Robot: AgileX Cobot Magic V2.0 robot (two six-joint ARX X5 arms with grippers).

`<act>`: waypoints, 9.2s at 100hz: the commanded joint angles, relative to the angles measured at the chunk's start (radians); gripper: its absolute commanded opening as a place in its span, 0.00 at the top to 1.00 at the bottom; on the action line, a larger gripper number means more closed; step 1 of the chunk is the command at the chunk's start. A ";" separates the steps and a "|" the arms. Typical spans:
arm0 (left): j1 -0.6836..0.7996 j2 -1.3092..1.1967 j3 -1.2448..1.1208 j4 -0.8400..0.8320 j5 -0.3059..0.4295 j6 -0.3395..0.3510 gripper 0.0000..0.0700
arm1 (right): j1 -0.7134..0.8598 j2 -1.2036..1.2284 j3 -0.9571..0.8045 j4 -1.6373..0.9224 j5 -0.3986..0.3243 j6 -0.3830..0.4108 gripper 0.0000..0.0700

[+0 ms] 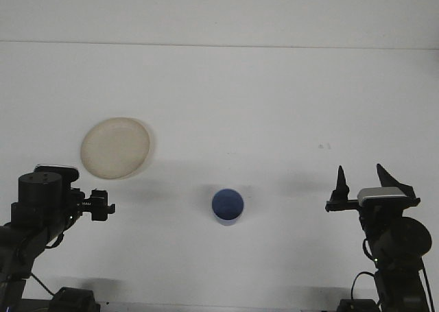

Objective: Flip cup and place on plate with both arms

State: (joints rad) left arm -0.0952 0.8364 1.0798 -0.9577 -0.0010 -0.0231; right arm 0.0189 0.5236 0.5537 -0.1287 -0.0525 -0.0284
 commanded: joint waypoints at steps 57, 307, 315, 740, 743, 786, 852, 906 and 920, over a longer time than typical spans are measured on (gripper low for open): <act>-0.425 0.512 0.386 -0.034 0.109 -0.141 0.39 | 0.002 0.001 0.003 0.009 0.000 0.013 0.19; -0.001 0.892 0.811 -0.267 -0.109 -0.007 0.98 | 0.002 0.001 0.003 0.001 0.000 0.013 0.19; 0.039 0.901 0.810 -0.267 -0.109 -0.007 0.98 | 0.002 0.001 0.003 0.001 0.000 0.013 0.19; 0.036 -0.337 -0.438 0.667 0.034 0.035 0.99 | 0.002 0.001 0.003 0.002 0.000 0.013 1.00; 0.036 -0.337 -0.438 0.667 0.034 0.035 0.99 | 0.002 0.001 0.003 0.002 0.000 0.013 1.00; 0.036 -0.346 -0.438 0.668 0.034 0.035 0.99 | 0.002 0.001 0.003 0.024 0.000 0.013 1.00; 0.036 -0.363 -0.438 0.669 0.034 0.068 0.98 | 0.002 0.001 0.003 0.024 0.000 0.013 1.00; 0.036 -0.597 -0.762 1.028 0.034 0.075 0.98 | 0.002 0.001 0.003 0.024 0.000 0.013 1.00; 0.036 -0.702 -0.880 1.073 0.034 0.065 0.98 | 0.002 0.001 0.003 0.024 0.000 0.013 1.00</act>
State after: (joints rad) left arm -0.0574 0.1665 0.2230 0.0898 0.0315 0.0391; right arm 0.0189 0.5236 0.5537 -0.1177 -0.0525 -0.0280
